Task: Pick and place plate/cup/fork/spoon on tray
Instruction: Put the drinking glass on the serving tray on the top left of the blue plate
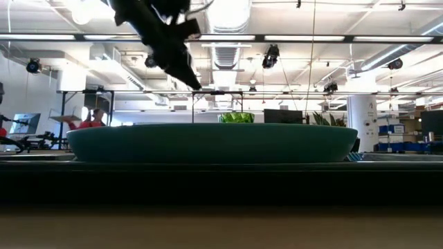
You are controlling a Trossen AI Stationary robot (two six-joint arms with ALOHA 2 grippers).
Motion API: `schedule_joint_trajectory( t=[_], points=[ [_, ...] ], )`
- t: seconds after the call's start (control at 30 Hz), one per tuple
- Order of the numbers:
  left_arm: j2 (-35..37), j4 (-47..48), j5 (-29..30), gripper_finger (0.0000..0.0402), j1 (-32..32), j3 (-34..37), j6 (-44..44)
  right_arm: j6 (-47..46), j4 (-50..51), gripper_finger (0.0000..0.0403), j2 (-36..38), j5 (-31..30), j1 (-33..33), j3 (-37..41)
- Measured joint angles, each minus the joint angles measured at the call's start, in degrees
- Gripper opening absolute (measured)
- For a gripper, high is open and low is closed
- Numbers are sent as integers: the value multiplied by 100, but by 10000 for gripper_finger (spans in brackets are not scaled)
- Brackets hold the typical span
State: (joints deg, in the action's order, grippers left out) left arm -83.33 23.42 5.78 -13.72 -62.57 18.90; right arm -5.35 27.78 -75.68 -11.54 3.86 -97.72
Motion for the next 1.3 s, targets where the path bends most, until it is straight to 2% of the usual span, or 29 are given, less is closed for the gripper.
schedule_joint_trajectory(
  t=[0.17,0.33,0.53,0.9,1.3],
  points=[
    [-549,-23,2,143,5,-555,441,-59,745,9,89,-2,0,-321],
    [-1065,9,2,143,4,-1279,837,-284,1059,9,184,1,2,-329],
    [-1579,899,14,143,-7,-1972,1185,-408,1136,9,276,155,2,-325],
    [-1871,994,229,143,-23,-2043,1378,-364,1049,9,707,276,2,-325],
    [-1873,1011,203,143,-254,-2043,1453,-362,1053,9,743,279,2,-325]
  ],
)
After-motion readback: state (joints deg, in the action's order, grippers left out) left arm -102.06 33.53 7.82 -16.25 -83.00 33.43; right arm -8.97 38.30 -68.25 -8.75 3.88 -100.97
